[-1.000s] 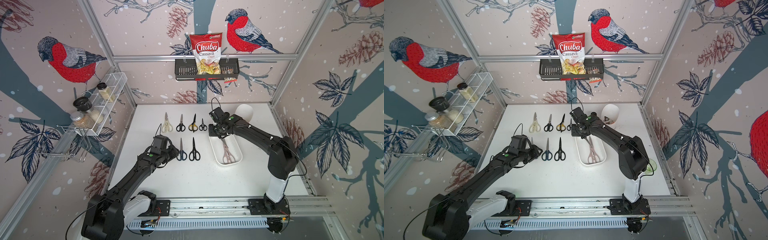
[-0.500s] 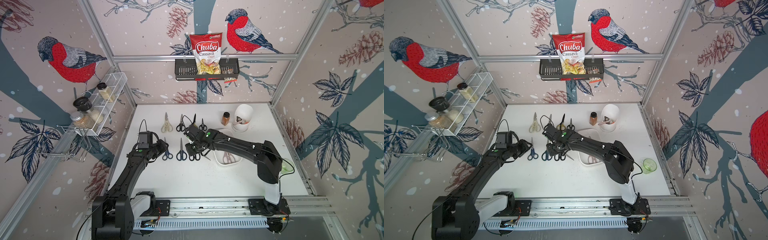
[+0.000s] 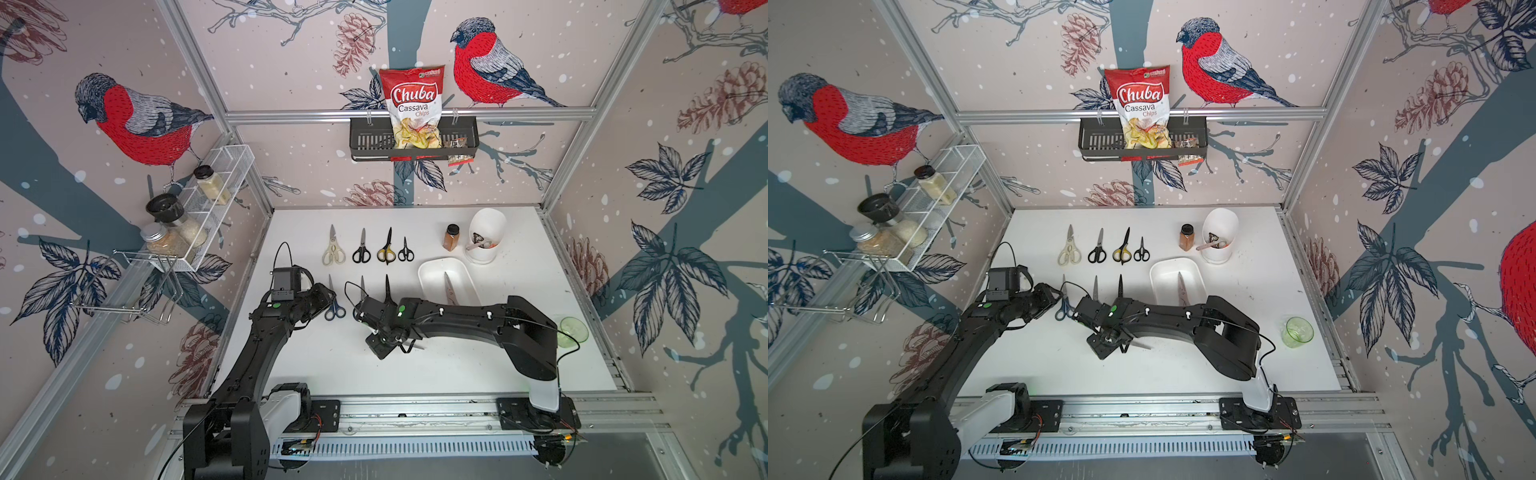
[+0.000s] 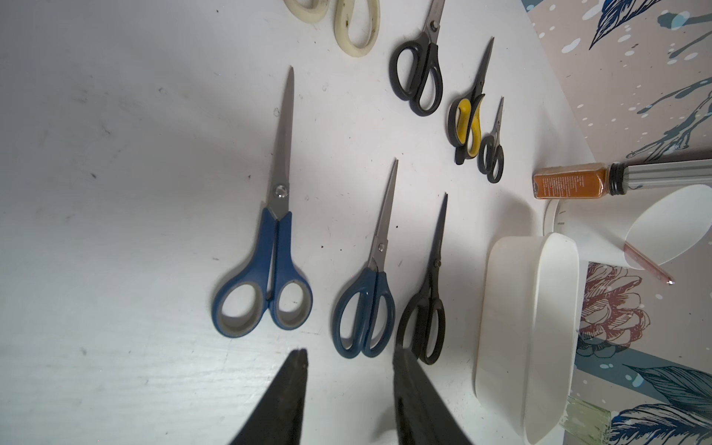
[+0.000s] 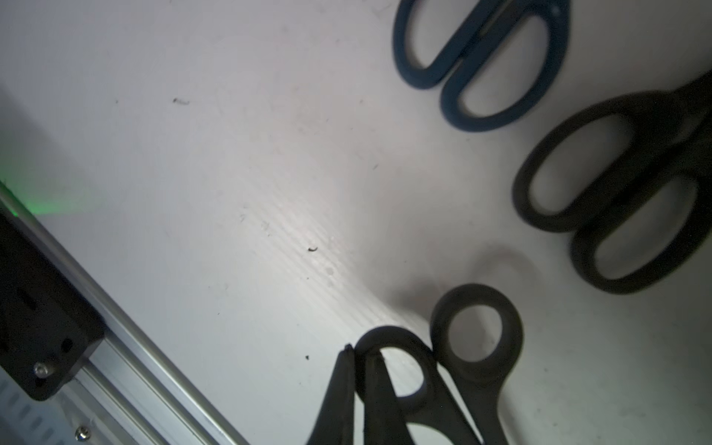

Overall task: Take the scissors out of the storage box
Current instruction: Place the scissors at the center of the board.

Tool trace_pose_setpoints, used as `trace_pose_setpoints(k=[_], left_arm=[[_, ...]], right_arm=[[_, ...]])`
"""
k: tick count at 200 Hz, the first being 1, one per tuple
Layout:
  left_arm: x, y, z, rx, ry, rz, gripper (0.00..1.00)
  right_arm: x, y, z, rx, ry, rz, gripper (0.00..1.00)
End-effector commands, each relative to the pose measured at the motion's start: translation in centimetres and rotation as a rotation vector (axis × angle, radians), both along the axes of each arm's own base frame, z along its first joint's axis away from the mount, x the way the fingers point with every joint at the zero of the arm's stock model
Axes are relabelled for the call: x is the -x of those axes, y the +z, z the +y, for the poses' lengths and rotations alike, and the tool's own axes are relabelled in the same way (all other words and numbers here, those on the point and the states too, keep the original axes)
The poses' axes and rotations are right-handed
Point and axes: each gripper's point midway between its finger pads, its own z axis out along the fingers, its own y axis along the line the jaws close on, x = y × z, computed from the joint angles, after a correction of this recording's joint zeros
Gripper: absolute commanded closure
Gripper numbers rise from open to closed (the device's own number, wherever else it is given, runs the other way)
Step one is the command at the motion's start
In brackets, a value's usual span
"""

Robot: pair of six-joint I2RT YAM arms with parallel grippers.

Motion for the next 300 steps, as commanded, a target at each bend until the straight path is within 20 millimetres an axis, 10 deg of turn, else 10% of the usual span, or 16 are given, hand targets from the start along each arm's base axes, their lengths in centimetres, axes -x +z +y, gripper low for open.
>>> trace_pose_setpoints(k=[1, 87, 163, 210, 300], left_arm=[[0.9, -0.6, -0.2, -0.003, -0.024, 0.024, 0.58], [1.5, -0.4, -0.2, -0.003, -0.024, 0.028, 0.59], [1.7, -0.5, -1.4, -0.012, -0.079, 0.025, 0.58], [2.0, -1.1, -4.8, -0.044, -0.206, 0.025, 0.59], [3.5, -2.8, -7.8, -0.075, -0.361, 0.039, 0.59]], right_arm=[[0.4, -0.8, 0.7, -0.014, 0.043, -0.040, 1.00], [0.0, -2.6, 0.4, 0.007, 0.061, -0.067, 0.94], [-0.9, -0.6, -0.1, -0.052, -0.017, -0.029, 0.63], [-2.2, 1.5, -2.5, -0.141, -0.308, 0.091, 0.65], [1.8, -3.1, -5.9, -0.067, -0.673, 0.247, 0.73]])
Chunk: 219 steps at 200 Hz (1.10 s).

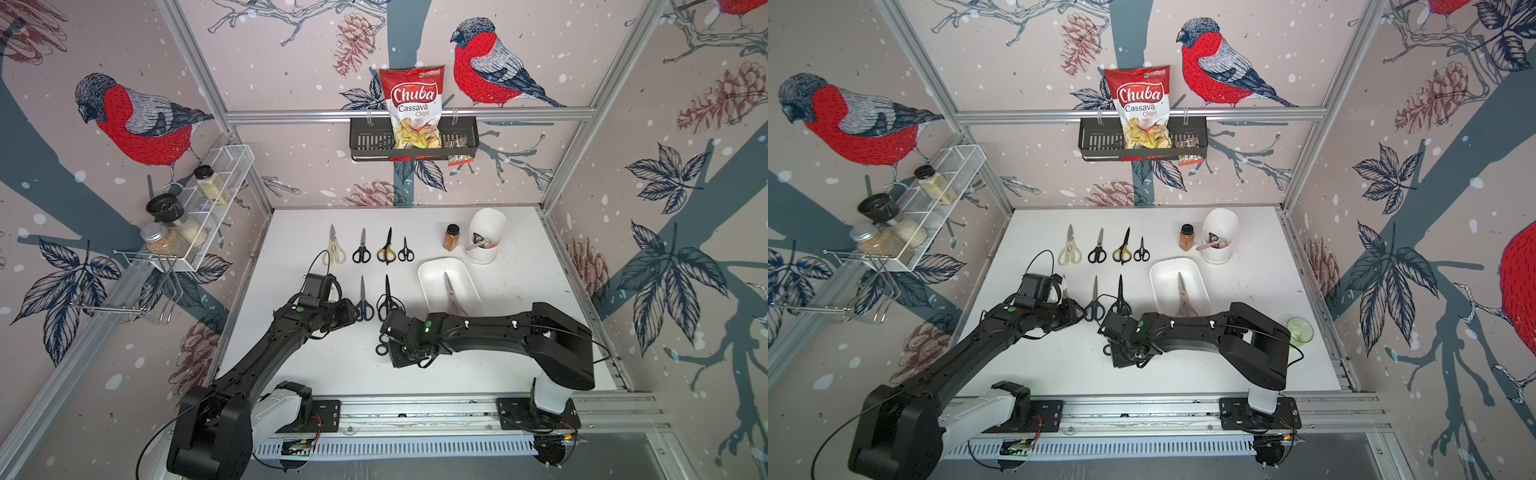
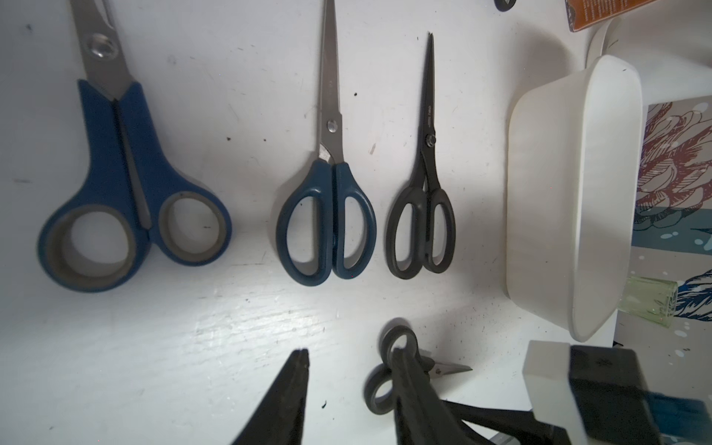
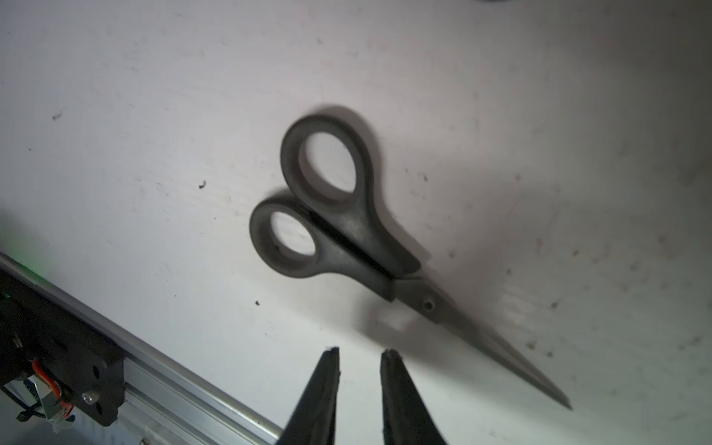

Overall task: Take the scissors out of the storage box
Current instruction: Place the scissors at the center of the board, then adjust the scissors at the center of the board.

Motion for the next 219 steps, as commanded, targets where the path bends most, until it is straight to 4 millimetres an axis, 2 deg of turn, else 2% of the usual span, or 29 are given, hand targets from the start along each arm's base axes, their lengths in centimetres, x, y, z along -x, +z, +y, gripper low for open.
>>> trace_pose_setpoints(k=[1, 54, 100, 131, 159, 189, 219], left_arm=[[-0.4, 0.1, -0.5, -0.010, -0.040, -0.027, 0.59], [0.9, -1.5, -3.0, -0.047, -0.139, 0.014, 0.59], [1.0, -2.1, -3.9, -0.094, -0.162, 0.016, 0.59], [1.3, -2.7, -4.9, -0.135, -0.204, 0.026, 0.60], [2.9, -3.6, -5.8, -0.170, -0.274, 0.060, 0.61], [4.8, -4.5, -6.0, -0.213, -0.333, 0.094, 0.62], [5.8, -5.4, -6.8, -0.272, -0.385, 0.109, 0.62]], right_arm=[[-0.1, -0.8, 0.0, -0.006, -0.142, 0.037, 0.73], [-2.1, -2.0, -3.2, 0.093, -0.216, -0.014, 0.72], [-4.6, -2.1, -6.1, 0.113, -0.246, -0.040, 0.72], [-6.3, -1.8, -6.4, 0.107, -0.218, -0.060, 0.71], [-7.8, -1.5, -5.8, 0.094, -0.192, -0.071, 0.72], [-8.8, 0.6, -6.1, 0.080, -0.197, -0.102, 0.72], [-10.5, 4.6, -6.8, -0.019, -0.237, -0.136, 0.71]])
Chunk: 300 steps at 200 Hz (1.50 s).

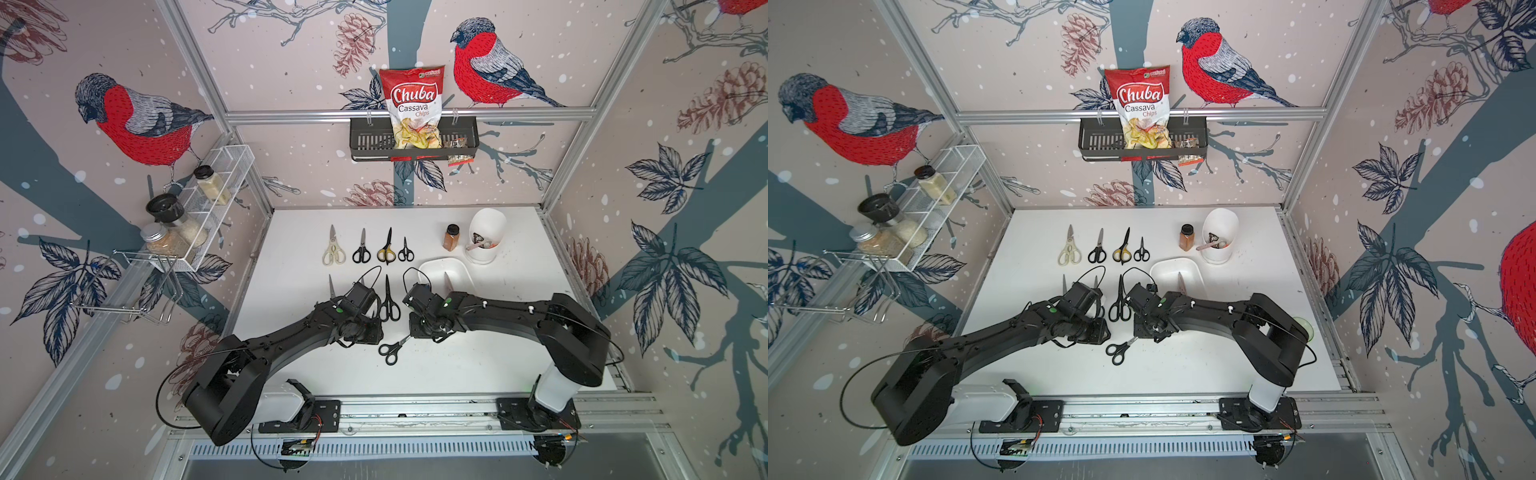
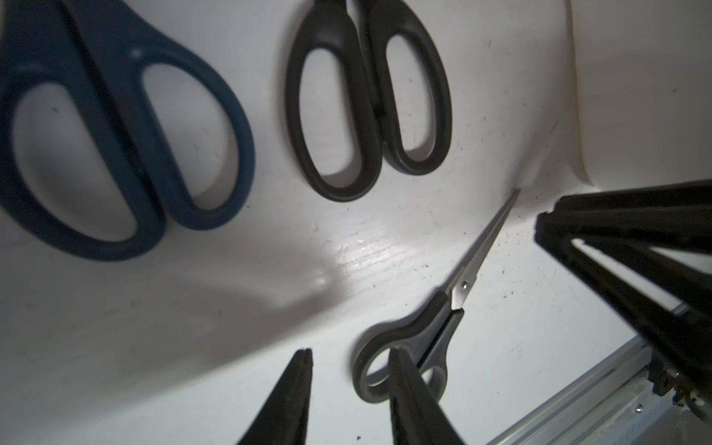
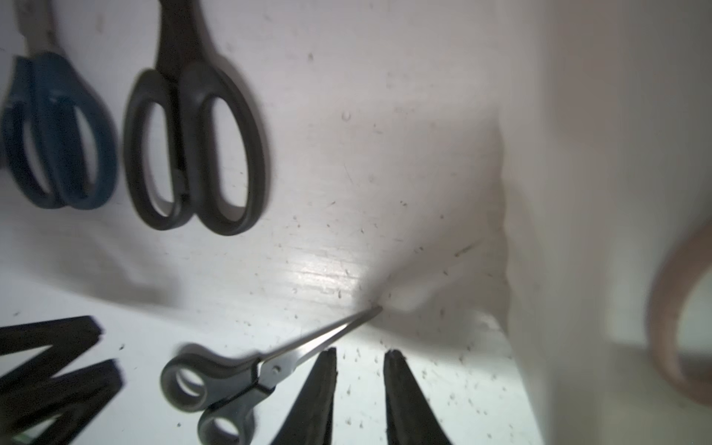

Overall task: Take the scissors out of the storage box
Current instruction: Adjust the scissors at the center of the board, then pick up the scissors from the center of the board.

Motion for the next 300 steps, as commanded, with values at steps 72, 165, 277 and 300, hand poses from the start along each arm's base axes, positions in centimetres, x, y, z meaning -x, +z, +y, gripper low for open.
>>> trace_pose_setpoints(k=[72, 165, 277, 300], left_arm=[[2.0, -2.8, 0.2, -0.201, -0.105, 0.007, 0.65], [2.8, -3.0, 0.1, -0.212, -0.116, 0.045, 0.82], [3.2, -1.8, -3.1, -0.150, -0.080, 0.065, 1.00], [2.4, -0.4, -4.5, -0.093, -0.009, 0.072, 1.00]], right_arm=[[-4.8, 11.1, -3.4, -0.173, -0.072, -0.172, 0.70], [-4.3, 11.2, -7.2, -0.167, -0.151, -0.191, 0.70], [-6.2, 12.5, -7.6, -0.196, -0.180, -0.236, 0.70], [-6.6, 13.0, -7.4, -0.202, -0.176, -0.246, 0.69]])
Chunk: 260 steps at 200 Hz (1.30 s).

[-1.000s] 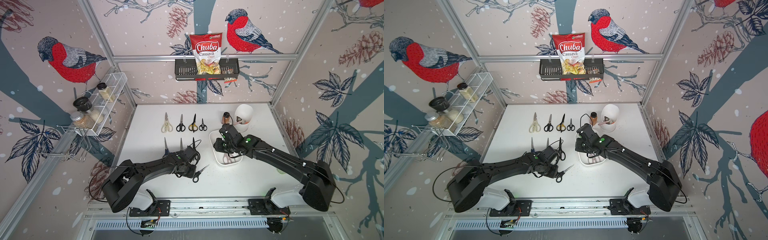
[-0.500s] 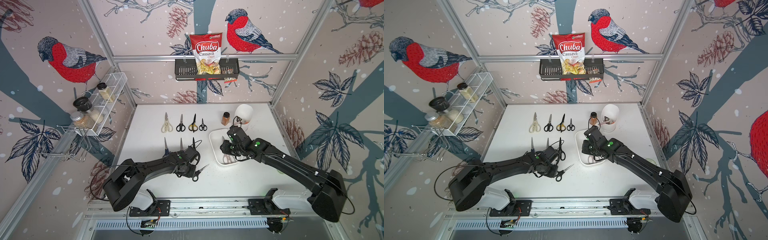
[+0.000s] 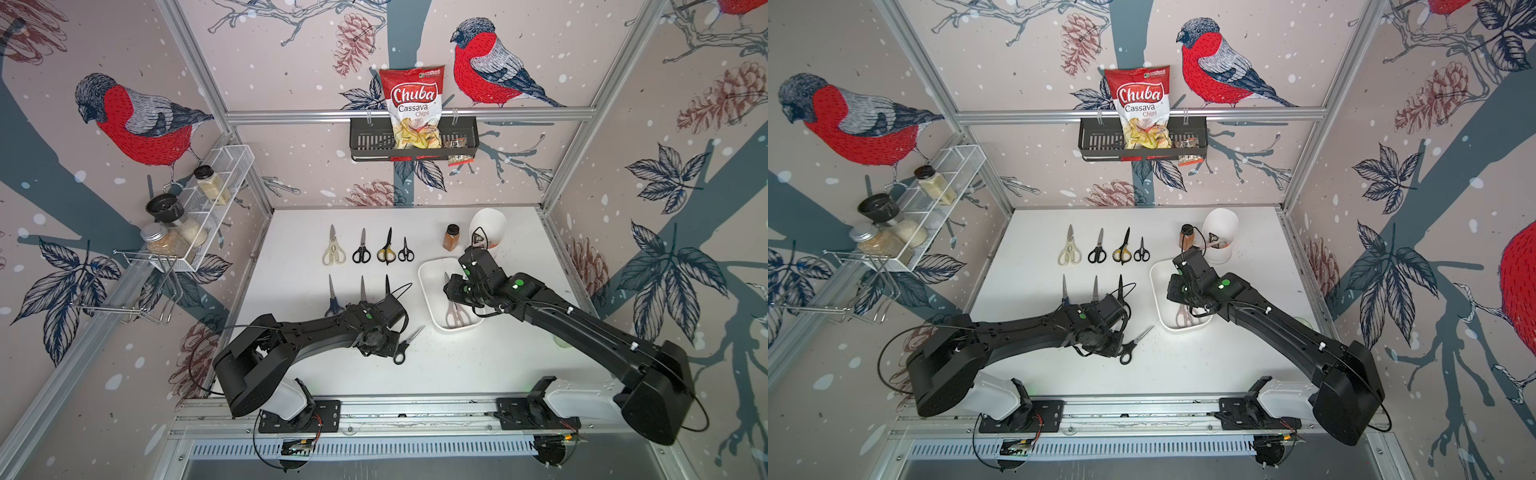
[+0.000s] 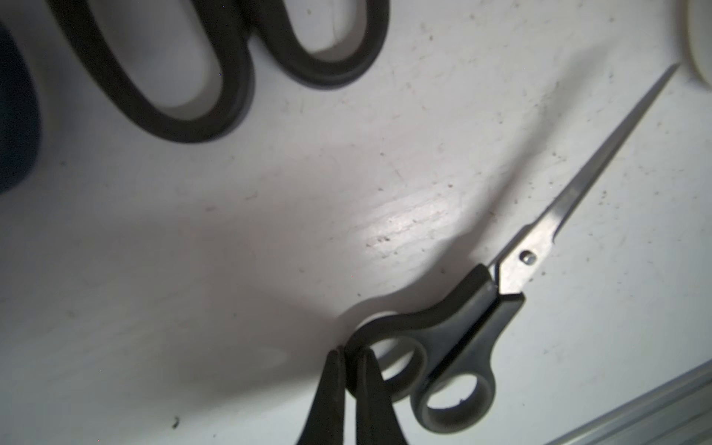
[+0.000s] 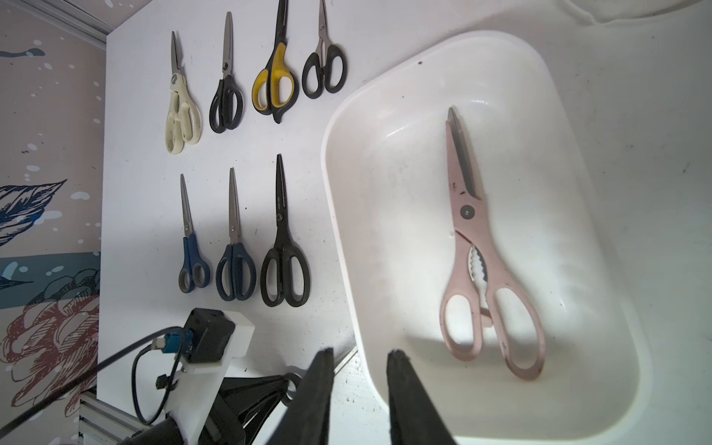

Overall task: Take the scissors out of the storage box
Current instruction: Pick up the scissors from the center of the board, then move the storage box to the center of the board.

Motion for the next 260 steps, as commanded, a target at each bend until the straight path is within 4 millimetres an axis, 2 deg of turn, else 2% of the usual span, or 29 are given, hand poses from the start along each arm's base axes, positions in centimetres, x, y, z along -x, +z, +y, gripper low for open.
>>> trace_pose_setpoints(k=[1, 17, 37, 80, 104, 131, 172, 225, 260], left_arm=[[-0.1, 1.3, -1.3, 0.055, 0.084, 0.034, 1.00], [-0.8, 2.4, -2.2, 0.090, 0.127, 0.028, 1.00], [-1.8, 3.2, -2.3, 0.078, 0.173, 0.004, 1.00], [-3.7, 3.4, -1.1, 0.014, 0.270, -0.013, 1.00], [-4.4, 3.6, -0.2, 0.020, 0.304, -0.020, 1.00], [-4.9, 4.1, 1.3, -0.003, 0.309, -0.037, 1.00], [-5.3, 5.2, 3.0, -0.001, 0.351, -0.060, 1.00], [-6.4, 6.2, 2.5, 0.071, 0.431, -0.097, 1.00], [-6.8, 6.2, 2.3, 0.079, 0.441, -0.104, 1.00]], right_arm=[[-0.6, 0.8, 0.3, -0.006, 0.009, -0.030, 0.70], [-0.9, 1.1, 0.5, -0.013, 0.014, -0.037, 0.70], [-1.2, 1.3, 0.7, -0.015, 0.015, -0.042, 0.70], [-1.8, 2.3, 0.9, -0.044, 0.018, -0.066, 0.70], [-2.0, 2.3, 2.1, -0.079, 0.061, -0.072, 0.70], [-1.9, 0.4, 3.5, -0.051, 0.125, -0.045, 0.69], [-2.4, -3.9, 4.9, 0.070, 0.161, 0.008, 0.66], [-4.0, -8.1, 4.9, 0.208, 0.122, 0.053, 0.63], [-4.3, -9.3, 5.3, 0.219, 0.125, 0.066, 0.66]])
